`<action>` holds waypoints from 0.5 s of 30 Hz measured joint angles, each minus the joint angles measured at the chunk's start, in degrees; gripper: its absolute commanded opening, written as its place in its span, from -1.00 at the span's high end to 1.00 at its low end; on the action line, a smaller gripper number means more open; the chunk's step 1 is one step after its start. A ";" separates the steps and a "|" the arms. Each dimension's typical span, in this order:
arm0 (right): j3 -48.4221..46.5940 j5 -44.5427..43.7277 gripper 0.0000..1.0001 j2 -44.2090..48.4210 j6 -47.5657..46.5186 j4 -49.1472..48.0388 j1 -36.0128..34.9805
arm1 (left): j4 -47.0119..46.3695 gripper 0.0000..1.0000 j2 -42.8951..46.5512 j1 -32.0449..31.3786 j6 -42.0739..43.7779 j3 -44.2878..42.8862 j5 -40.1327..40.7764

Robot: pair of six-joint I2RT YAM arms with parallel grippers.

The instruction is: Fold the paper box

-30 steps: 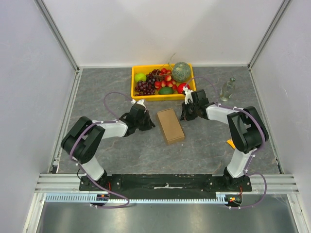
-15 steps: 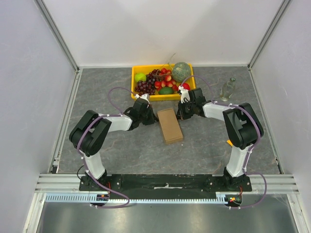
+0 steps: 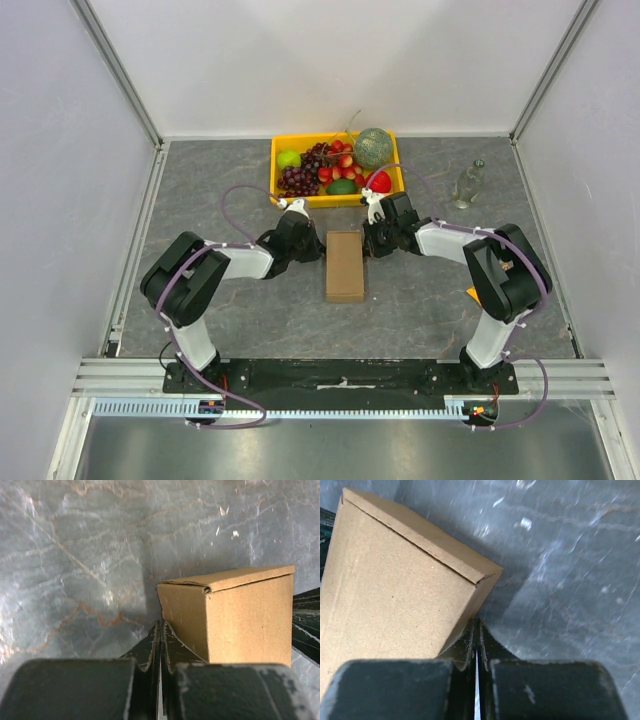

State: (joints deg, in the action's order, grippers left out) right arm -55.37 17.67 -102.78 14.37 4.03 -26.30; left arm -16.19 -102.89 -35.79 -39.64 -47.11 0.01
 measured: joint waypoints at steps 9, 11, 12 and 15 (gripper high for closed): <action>2.97 -1.60 1.00 3.63 0.87 2.93 1.42 | -0.63 0.96 6.38 0.07 -1.38 7.58 -0.50; 2.95 -1.51 1.00 3.61 1.16 3.13 2.54 | 1.11 0.96 6.32 0.74 -1.27 6.54 -0.50; 2.84 -1.49 1.00 3.56 1.29 3.15 3.06 | 2.19 0.96 6.12 1.09 -1.20 5.79 -0.42; 2.45 -0.57 1.00 2.89 2.21 2.40 3.67 | 5.35 0.96 5.14 1.60 -0.63 3.15 -0.09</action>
State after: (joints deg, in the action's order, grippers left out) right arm -52.93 17.10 -99.90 16.58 6.44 -22.63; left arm -10.83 -97.76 -34.20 -40.27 -43.97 -0.08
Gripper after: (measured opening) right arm 0.005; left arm 0.025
